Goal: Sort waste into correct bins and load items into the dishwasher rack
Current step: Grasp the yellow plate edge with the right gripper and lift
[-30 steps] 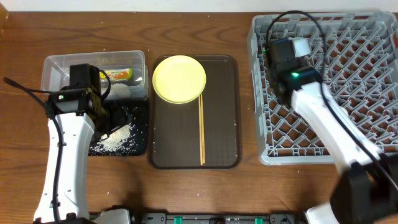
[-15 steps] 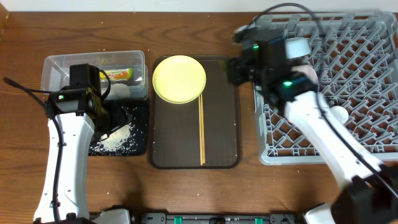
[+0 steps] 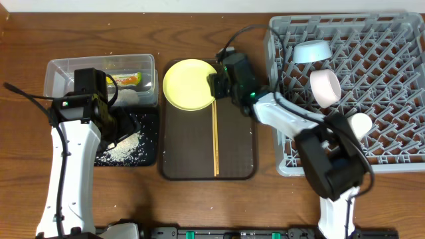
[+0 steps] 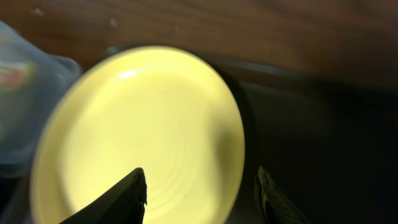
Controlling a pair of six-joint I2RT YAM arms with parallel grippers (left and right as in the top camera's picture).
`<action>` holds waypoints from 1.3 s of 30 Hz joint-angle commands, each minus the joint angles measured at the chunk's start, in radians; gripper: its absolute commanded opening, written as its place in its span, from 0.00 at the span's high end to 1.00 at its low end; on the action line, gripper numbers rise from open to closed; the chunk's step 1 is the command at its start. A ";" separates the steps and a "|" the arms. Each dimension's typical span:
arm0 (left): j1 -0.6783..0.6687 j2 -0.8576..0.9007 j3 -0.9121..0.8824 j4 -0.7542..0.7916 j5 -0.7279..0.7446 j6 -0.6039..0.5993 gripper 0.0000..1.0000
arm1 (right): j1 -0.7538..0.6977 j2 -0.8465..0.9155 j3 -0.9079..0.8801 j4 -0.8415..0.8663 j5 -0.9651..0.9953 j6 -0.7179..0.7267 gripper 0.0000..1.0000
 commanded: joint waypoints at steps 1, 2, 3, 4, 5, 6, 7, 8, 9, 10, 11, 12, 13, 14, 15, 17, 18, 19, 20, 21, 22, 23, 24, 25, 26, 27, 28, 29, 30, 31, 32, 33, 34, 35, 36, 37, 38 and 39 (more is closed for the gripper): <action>0.003 -0.003 -0.004 -0.003 -0.019 -0.009 0.16 | 0.023 0.061 0.004 0.017 0.053 0.062 0.47; 0.003 -0.003 -0.004 -0.003 -0.019 -0.009 0.16 | 0.024 0.074 0.004 0.018 0.053 0.063 0.48; 0.003 -0.003 -0.004 -0.003 -0.019 -0.009 0.16 | 0.026 0.087 0.004 0.019 0.054 0.070 0.49; 0.003 -0.003 -0.004 -0.003 -0.019 -0.009 0.16 | 0.028 0.097 0.004 0.019 0.059 0.075 0.50; 0.003 -0.003 -0.004 -0.003 -0.019 -0.009 0.16 | 0.029 0.107 0.004 0.017 0.071 0.091 0.52; 0.003 -0.003 -0.004 -0.003 -0.019 -0.009 0.16 | 0.030 0.112 0.004 0.016 0.080 0.100 0.55; 0.003 -0.003 -0.004 -0.003 -0.019 -0.009 0.16 | 0.030 0.117 0.004 0.016 0.088 0.111 0.59; 0.003 -0.003 -0.004 -0.003 -0.019 -0.009 0.16 | 0.030 0.117 0.004 0.013 0.097 0.124 0.64; 0.003 -0.003 -0.004 -0.003 -0.019 -0.009 0.16 | 0.030 0.117 0.004 0.010 0.110 0.137 0.69; 0.003 -0.003 -0.004 -0.003 -0.019 -0.009 0.16 | 0.030 0.117 0.004 0.010 0.117 0.146 0.76; 0.003 -0.003 -0.004 -0.003 -0.019 -0.009 0.16 | 0.029 0.116 0.004 0.015 0.121 0.153 0.81; 0.003 -0.003 -0.004 -0.003 -0.019 -0.009 0.16 | 0.027 0.116 0.004 0.022 0.120 0.159 0.89; 0.003 -0.003 -0.004 -0.003 -0.019 -0.009 0.16 | 0.026 0.116 0.005 0.027 0.120 0.159 0.94; 0.003 -0.003 -0.004 -0.003 -0.019 -0.009 0.16 | 0.024 0.114 0.005 0.033 0.120 0.159 0.98; 0.003 -0.003 -0.004 -0.003 -0.019 -0.009 0.16 | 0.022 0.114 0.005 0.037 0.120 0.159 0.99; 0.003 -0.003 -0.004 -0.003 -0.019 -0.009 0.16 | 0.019 0.107 0.005 0.045 0.120 0.158 0.99; 0.003 -0.003 -0.004 -0.003 -0.019 -0.009 0.16 | 0.018 0.102 0.005 0.048 0.121 0.158 0.99; 0.003 -0.003 -0.004 -0.003 -0.019 -0.009 0.16 | 0.016 0.095 0.005 0.048 0.122 0.158 0.99; 0.003 -0.003 -0.004 -0.003 -0.019 -0.009 0.16 | 0.014 0.087 0.005 0.048 0.127 0.158 0.99; 0.003 -0.003 -0.004 -0.003 -0.019 -0.009 0.16 | 0.011 0.076 0.005 0.047 0.132 0.157 0.99; 0.003 -0.003 -0.004 -0.003 -0.019 -0.009 0.16 | 0.008 0.066 0.005 0.048 0.132 0.148 0.99; 0.003 -0.003 -0.004 -0.003 -0.019 -0.009 0.16 | 0.003 0.051 0.005 0.048 0.132 0.131 0.99; 0.003 -0.003 -0.004 -0.003 -0.019 -0.009 0.16 | -0.002 0.034 0.005 0.046 0.132 0.108 0.99; 0.003 -0.003 -0.004 -0.003 -0.019 -0.009 0.16 | -0.008 0.012 0.005 0.042 0.133 0.082 0.99; 0.003 -0.003 -0.004 -0.003 -0.019 -0.009 0.16 | -0.013 -0.011 0.005 0.032 0.139 0.059 0.99; 0.003 -0.003 -0.004 -0.003 -0.019 -0.009 0.16 | -0.020 -0.042 0.005 0.014 0.155 0.034 0.99; 0.003 -0.003 -0.004 -0.003 -0.019 -0.009 0.16 | -0.026 -0.073 0.005 -0.008 0.174 0.007 0.99; 0.003 -0.003 -0.004 -0.003 -0.019 -0.009 0.16 | -0.037 -0.124 0.005 -0.047 0.192 -0.050 0.99; 0.003 -0.003 -0.004 -0.003 -0.019 -0.009 0.16 | -0.044 -0.158 0.005 -0.076 0.193 -0.090 0.99; 0.003 -0.003 -0.004 -0.003 -0.019 -0.009 0.16 | -0.053 -0.196 0.005 -0.111 0.193 -0.134 0.99; 0.003 -0.003 -0.004 -0.003 -0.019 -0.009 0.16 | -0.060 -0.228 0.005 -0.141 0.195 -0.167 0.99; 0.003 -0.003 -0.004 -0.003 -0.019 -0.009 0.16 | -0.071 -0.268 0.005 -0.182 0.203 -0.216 0.99; 0.003 -0.003 -0.004 -0.003 -0.019 -0.009 0.16 | -0.081 -0.306 0.005 -0.219 0.213 -0.253 0.99; 0.003 -0.003 -0.004 -0.002 -0.019 -0.009 0.16 | -0.092 -0.337 0.005 -0.252 0.230 -0.283 0.99; 0.003 -0.003 -0.004 -0.002 -0.019 -0.009 0.16 | -0.105 -0.375 0.005 -0.286 0.250 -0.309 0.99; 0.003 -0.003 -0.004 -0.002 -0.019 -0.009 0.16 | -0.117 -0.405 0.005 -0.314 0.276 -0.330 0.99; 0.003 -0.003 -0.004 -0.002 -0.019 -0.009 0.16 | -0.130 -0.437 0.005 -0.335 0.304 -0.351 0.99; 0.003 -0.003 -0.004 -0.002 -0.019 -0.009 0.16 | -0.143 -0.465 0.005 -0.351 0.337 -0.374 0.99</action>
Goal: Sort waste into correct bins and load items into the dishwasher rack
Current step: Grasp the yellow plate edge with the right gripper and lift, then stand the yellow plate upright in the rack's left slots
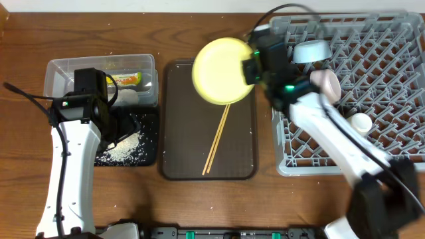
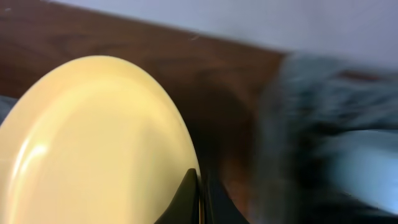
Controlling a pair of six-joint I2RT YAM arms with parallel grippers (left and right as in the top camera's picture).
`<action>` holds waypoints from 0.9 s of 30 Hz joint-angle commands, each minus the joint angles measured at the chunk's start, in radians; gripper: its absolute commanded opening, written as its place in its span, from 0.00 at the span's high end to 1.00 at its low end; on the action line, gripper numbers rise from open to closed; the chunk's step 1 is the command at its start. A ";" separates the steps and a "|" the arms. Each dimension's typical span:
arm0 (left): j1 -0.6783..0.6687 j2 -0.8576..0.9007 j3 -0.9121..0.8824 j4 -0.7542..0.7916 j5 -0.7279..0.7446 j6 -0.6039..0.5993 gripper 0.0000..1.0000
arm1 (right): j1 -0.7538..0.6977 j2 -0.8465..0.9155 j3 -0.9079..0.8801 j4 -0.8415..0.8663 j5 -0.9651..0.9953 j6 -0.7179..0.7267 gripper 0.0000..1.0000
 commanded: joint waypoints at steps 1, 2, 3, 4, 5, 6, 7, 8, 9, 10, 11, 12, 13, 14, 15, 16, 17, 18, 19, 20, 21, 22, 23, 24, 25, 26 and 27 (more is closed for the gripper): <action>0.003 -0.003 -0.004 -0.002 -0.019 -0.009 0.16 | -0.048 -0.099 0.007 -0.040 0.147 -0.172 0.99; 0.003 -0.003 -0.004 -0.003 -0.019 -0.009 0.16 | -0.060 -0.122 0.007 -0.043 0.187 -0.213 0.99; 0.003 -0.003 -0.004 -0.003 -0.019 -0.009 0.16 | -0.070 -0.139 0.007 -0.040 0.229 -0.266 0.99; 0.003 -0.003 -0.004 -0.003 -0.019 -0.009 0.16 | -0.079 -0.153 0.007 -0.033 0.274 -0.324 0.99; 0.003 -0.003 -0.004 -0.003 -0.019 -0.009 0.16 | -0.087 -0.159 0.007 -0.024 0.321 -0.382 0.99; 0.003 -0.003 -0.004 -0.003 -0.019 -0.009 0.16 | -0.096 -0.163 0.007 -0.009 0.379 -0.455 0.99; 0.003 -0.003 -0.004 -0.003 -0.019 -0.009 0.16 | -0.101 -0.163 0.007 0.004 0.423 -0.507 0.99; 0.003 -0.003 -0.004 -0.003 -0.019 -0.009 0.16 | -0.106 -0.160 0.007 0.023 0.476 -0.560 0.99; 0.003 -0.003 -0.004 -0.003 -0.019 -0.009 0.16 | -0.112 -0.156 0.007 0.044 0.517 -0.592 0.99; 0.003 -0.003 -0.004 -0.003 -0.019 -0.009 0.16 | -0.117 -0.155 0.007 0.064 0.547 -0.615 0.99; 0.003 -0.003 -0.004 -0.003 -0.019 -0.009 0.16 | -0.124 -0.152 0.007 0.085 0.564 -0.631 0.99; 0.003 -0.003 -0.004 -0.003 -0.019 -0.009 0.16 | -0.129 -0.150 0.007 0.107 0.574 -0.645 0.99; 0.003 -0.003 -0.004 -0.003 -0.019 -0.009 0.16 | -0.136 -0.149 0.007 0.128 0.578 -0.655 0.99; 0.003 -0.003 -0.004 -0.003 -0.019 -0.009 0.16 | -0.142 -0.145 0.007 0.143 0.578 -0.665 0.99; 0.003 -0.003 -0.004 -0.003 -0.019 -0.009 0.16 | -0.150 -0.143 0.007 0.153 0.578 -0.669 0.99; 0.003 -0.003 -0.004 -0.003 -0.019 -0.009 0.16 | -0.156 -0.137 0.007 0.156 0.578 -0.671 0.99; 0.003 -0.003 -0.004 -0.003 -0.019 -0.009 0.16 | -0.163 -0.130 0.007 0.157 0.582 -0.672 0.99; 0.003 -0.003 -0.004 -0.003 -0.019 -0.009 0.16 | -0.169 -0.120 0.007 0.157 0.588 -0.675 0.99; 0.003 -0.003 -0.004 -0.003 -0.019 -0.009 0.16 | -0.173 -0.106 0.007 0.157 0.589 -0.675 0.99; 0.003 -0.003 -0.004 -0.003 -0.019 -0.009 0.16 | -0.175 -0.094 0.006 0.156 0.589 -0.675 0.99; 0.003 -0.003 -0.004 -0.003 -0.019 -0.009 0.16 | -0.174 -0.076 0.006 0.153 0.593 -0.675 0.99; 0.003 -0.003 -0.004 -0.002 -0.019 -0.009 0.16 | -0.173 -0.061 0.007 0.154 0.601 -0.675 0.99; 0.003 -0.003 -0.004 -0.002 -0.019 -0.009 0.16 | -0.171 -0.043 0.007 0.154 0.608 -0.674 0.99; 0.003 -0.003 -0.004 0.000 -0.019 -0.009 0.16 | -0.169 -0.027 0.006 0.154 0.608 -0.674 0.99; 0.003 -0.003 -0.004 0.000 -0.019 -0.009 0.16 | -0.168 -0.011 0.007 0.153 0.608 -0.672 0.99; 0.003 -0.003 -0.004 0.000 -0.019 -0.009 0.16 | -0.167 0.011 0.007 0.154 0.608 -0.671 0.99; 0.003 -0.003 -0.004 0.000 -0.019 -0.009 0.16 | -0.166 0.028 0.006 0.154 0.608 -0.670 0.99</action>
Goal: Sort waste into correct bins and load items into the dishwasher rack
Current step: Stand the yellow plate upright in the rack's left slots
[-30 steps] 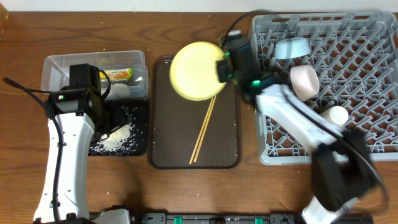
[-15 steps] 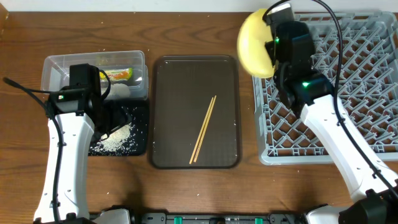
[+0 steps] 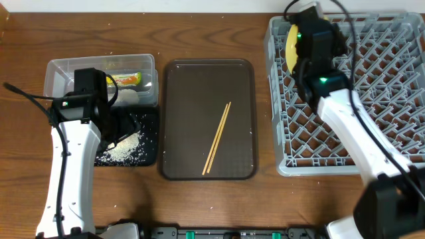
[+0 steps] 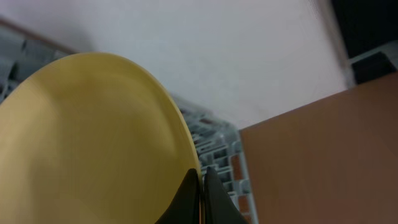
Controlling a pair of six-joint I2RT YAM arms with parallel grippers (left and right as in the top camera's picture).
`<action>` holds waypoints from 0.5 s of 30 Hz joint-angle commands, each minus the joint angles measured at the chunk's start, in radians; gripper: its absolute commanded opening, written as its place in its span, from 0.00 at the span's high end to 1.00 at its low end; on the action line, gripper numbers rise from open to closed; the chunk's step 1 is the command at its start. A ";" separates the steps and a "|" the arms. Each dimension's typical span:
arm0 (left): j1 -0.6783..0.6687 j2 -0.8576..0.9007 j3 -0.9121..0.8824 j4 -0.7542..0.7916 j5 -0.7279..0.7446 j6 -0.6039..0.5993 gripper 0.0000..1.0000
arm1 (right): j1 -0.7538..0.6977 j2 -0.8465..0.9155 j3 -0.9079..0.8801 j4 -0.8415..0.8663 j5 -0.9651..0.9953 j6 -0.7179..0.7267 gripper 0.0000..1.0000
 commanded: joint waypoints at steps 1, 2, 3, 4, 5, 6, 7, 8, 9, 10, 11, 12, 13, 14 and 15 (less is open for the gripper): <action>0.003 -0.003 -0.004 -0.001 -0.019 -0.009 0.16 | 0.000 0.060 0.007 0.003 0.026 -0.012 0.99; 0.003 -0.003 -0.004 -0.001 -0.019 -0.009 0.16 | 0.000 0.077 0.007 0.004 0.026 -0.011 0.99; 0.003 -0.003 -0.004 -0.001 -0.019 -0.009 0.16 | 0.000 0.093 0.007 0.005 0.026 -0.002 0.99; 0.003 -0.003 -0.004 -0.001 -0.019 -0.009 0.16 | 0.000 0.103 0.007 0.005 0.026 0.020 0.99; 0.003 -0.003 -0.004 0.000 -0.019 -0.009 0.16 | 0.000 0.112 0.007 0.005 0.025 0.055 0.99; 0.003 -0.003 -0.004 0.000 -0.019 -0.009 0.16 | 0.000 0.115 0.007 0.005 0.025 0.097 0.99; 0.003 -0.003 -0.004 0.000 -0.019 -0.009 0.16 | 0.000 0.115 0.007 0.005 0.024 0.143 0.99; 0.003 -0.003 -0.004 0.000 -0.019 -0.009 0.16 | 0.000 0.115 0.007 0.005 0.024 0.188 0.99; 0.003 -0.003 -0.004 0.000 -0.019 -0.009 0.16 | 0.003 0.109 0.007 0.014 0.024 0.249 0.99; 0.003 -0.003 -0.004 0.000 -0.019 -0.009 0.16 | 0.006 0.105 0.007 0.022 0.024 0.267 0.99; 0.003 -0.003 -0.004 0.000 -0.019 -0.009 0.16 | 0.010 0.099 0.007 0.030 0.024 0.279 0.93; 0.003 -0.003 -0.004 0.000 -0.019 -0.009 0.16 | 0.014 0.091 0.007 0.039 0.024 0.285 0.82; 0.003 -0.003 -0.004 0.000 -0.019 -0.009 0.16 | 0.018 0.082 0.007 0.046 0.021 0.286 0.68; 0.003 -0.003 -0.004 0.000 -0.019 -0.009 0.16 | 0.022 0.069 0.007 0.054 0.017 0.286 0.65; 0.003 -0.003 -0.004 0.000 -0.019 -0.009 0.16 | 0.026 0.056 0.007 0.056 0.011 0.286 0.64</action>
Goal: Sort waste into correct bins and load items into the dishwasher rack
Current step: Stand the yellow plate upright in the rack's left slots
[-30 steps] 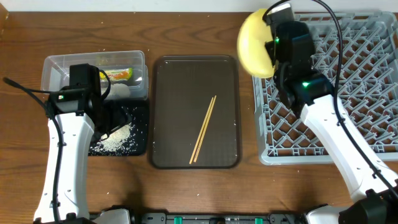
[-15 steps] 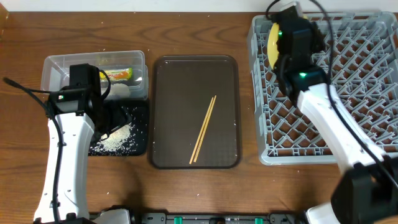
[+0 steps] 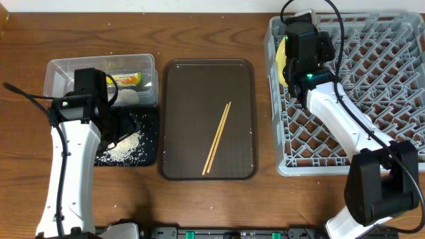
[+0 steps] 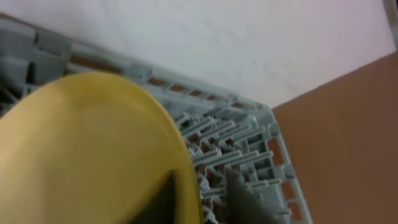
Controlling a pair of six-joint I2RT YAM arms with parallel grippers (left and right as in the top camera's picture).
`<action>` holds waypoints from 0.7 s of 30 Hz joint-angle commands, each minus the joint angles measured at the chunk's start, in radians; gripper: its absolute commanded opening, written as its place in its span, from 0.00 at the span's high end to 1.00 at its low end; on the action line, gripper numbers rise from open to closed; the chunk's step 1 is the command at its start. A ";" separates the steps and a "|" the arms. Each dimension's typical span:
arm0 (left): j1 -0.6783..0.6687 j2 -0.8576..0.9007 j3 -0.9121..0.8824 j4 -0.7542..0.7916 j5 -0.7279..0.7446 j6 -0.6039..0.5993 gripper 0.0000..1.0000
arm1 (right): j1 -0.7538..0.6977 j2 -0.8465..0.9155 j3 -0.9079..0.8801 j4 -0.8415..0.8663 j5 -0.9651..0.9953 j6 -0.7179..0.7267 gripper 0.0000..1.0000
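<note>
The yellow plate stands on edge among the tines at the far left corner of the grey dishwasher rack. From overhead only a thin strip of the plate shows beside the arm. My right gripper is open, one finger on each side of the plate's rim. A pair of chopsticks lies slantwise on the brown tray. My left gripper hangs over the black bin of spilled rice; its jaws cannot be made out.
A clear bin at the far left holds a wrapper and some white waste. The rack's left wall stands close to the brown tray's right edge. A pale wall rises behind the rack.
My right gripper's jaws were shut on the plate's rim and now stand apart on either side of it. The plate sits lower, down among the rack's tines. The left arm has not moved.
First my right gripper was open at the plate's rim on the brown tray. Then it was shut on the plate, lifted near the tray's far right, and the chopsticks lay slanted. Then it held the plate edge-up over the rack's corner, where it now stands.
</note>
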 commanded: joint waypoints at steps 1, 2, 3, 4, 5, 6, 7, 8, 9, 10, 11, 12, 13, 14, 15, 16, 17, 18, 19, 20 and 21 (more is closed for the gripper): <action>0.003 -0.003 -0.004 -0.002 -0.019 -0.009 0.16 | 0.024 -0.068 0.007 0.012 -0.018 0.076 0.62; 0.003 -0.003 -0.004 -0.002 -0.019 -0.009 0.16 | 0.025 -0.082 0.007 0.011 -0.032 0.079 0.60; 0.003 -0.003 -0.004 -0.002 -0.019 -0.009 0.16 | 0.026 -0.097 0.007 0.009 -0.044 0.087 0.55; 0.003 -0.003 -0.004 -0.003 -0.019 -0.009 0.16 | 0.027 -0.114 0.007 0.002 -0.056 0.103 0.51; 0.003 -0.003 -0.004 -0.003 -0.019 -0.009 0.16 | 0.027 -0.131 0.007 -0.010 -0.072 0.122 0.45; 0.003 -0.003 -0.004 -0.003 -0.019 -0.009 0.16 | 0.027 -0.149 0.007 -0.029 -0.100 0.143 0.40; 0.003 -0.003 -0.004 -0.003 -0.019 -0.009 0.16 | 0.027 -0.167 0.007 -0.052 -0.131 0.164 0.39; 0.003 -0.003 -0.004 -0.003 -0.019 -0.009 0.16 | 0.027 -0.185 0.007 -0.077 -0.161 0.189 0.37; 0.003 -0.003 -0.004 -0.003 -0.019 -0.009 0.16 | 0.027 -0.203 0.007 -0.103 -0.186 0.214 0.35; 0.003 -0.003 -0.004 -0.003 -0.019 -0.009 0.16 | 0.027 -0.220 0.007 -0.132 -0.206 0.237 0.34; 0.003 -0.003 -0.004 -0.003 -0.019 -0.009 0.16 | 0.025 -0.235 0.007 -0.163 -0.216 0.256 0.36; 0.003 -0.003 -0.004 -0.003 -0.019 -0.009 0.16 | 0.022 -0.250 0.007 -0.190 -0.215 0.282 0.51; 0.003 -0.003 -0.004 -0.003 -0.019 -0.009 0.16 | 0.018 -0.259 0.007 -0.204 -0.215 0.301 0.67; 0.003 -0.003 -0.004 -0.003 -0.019 -0.009 0.16 | 0.011 -0.267 0.007 -0.217 -0.215 0.317 0.80; 0.003 -0.003 -0.004 -0.003 -0.019 -0.009 0.16 | 0.002 -0.273 0.007 -0.226 -0.215 0.330 0.85; 0.003 -0.003 -0.004 -0.003 -0.019 -0.009 0.16 | -0.008 -0.277 0.007 -0.236 -0.215 0.344 0.91; 0.003 -0.003 -0.004 -0.003 -0.019 -0.009 0.16 | -0.024 -0.281 0.007 -0.247 -0.215 0.361 0.95; 0.003 -0.003 -0.004 -0.003 -0.019 -0.009 0.16 | -0.040 -0.281 0.007 -0.255 -0.215 0.381 0.98; 0.003 -0.003 -0.004 -0.003 -0.019 -0.009 0.16 | -0.053 -0.281 0.007 -0.262 -0.215 0.398 0.99; 0.003 -0.003 -0.004 -0.003 -0.019 -0.009 0.16 | -0.072 -0.280 0.007 -0.272 -0.217 0.419 0.99; 0.003 -0.003 -0.004 -0.003 -0.019 -0.009 0.16 | -0.091 -0.277 0.007 -0.280 -0.226 0.428 0.99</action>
